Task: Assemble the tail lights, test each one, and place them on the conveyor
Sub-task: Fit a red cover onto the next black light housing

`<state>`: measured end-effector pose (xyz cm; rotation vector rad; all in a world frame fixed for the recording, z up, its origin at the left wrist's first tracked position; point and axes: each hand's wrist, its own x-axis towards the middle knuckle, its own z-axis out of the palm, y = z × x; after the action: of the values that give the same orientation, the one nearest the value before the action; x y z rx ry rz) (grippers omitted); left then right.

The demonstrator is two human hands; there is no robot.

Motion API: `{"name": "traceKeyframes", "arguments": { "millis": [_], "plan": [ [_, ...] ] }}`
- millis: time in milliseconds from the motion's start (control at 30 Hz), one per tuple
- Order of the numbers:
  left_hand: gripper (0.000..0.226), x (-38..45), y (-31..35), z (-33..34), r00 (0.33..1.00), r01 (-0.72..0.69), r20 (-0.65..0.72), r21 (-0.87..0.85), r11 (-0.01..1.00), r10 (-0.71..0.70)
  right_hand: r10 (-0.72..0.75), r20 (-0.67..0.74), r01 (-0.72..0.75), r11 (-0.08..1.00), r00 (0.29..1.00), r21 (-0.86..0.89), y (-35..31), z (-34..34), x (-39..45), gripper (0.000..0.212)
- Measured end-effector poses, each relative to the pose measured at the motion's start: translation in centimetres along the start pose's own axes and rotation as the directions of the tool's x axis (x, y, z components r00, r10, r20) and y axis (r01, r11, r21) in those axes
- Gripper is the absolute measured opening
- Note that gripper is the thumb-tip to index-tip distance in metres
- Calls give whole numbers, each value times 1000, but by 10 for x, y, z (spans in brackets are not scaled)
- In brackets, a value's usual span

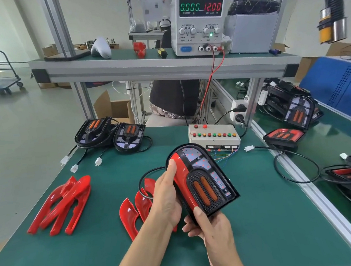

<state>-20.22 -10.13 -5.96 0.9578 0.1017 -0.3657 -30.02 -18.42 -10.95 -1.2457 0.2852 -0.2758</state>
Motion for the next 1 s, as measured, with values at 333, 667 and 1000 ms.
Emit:
{"name": "traceKeyframes", "arguments": {
  "millis": [333,667,1000],
  "plan": [
    [68,1,-4,-5,995,-101,23,119,988,99,-20,-13,19,996,1000,-84,1,1,0,44],
    [51,-9,3,-22,936,-99,348,151,984,41,-27,-66,20,995,997,-97,1,0,0,44],
    [45,-7,0,-15,940,-111,334,110,988,68,-32,-75,25,996,997,-89,3,-1,3,45]
  ]
}}
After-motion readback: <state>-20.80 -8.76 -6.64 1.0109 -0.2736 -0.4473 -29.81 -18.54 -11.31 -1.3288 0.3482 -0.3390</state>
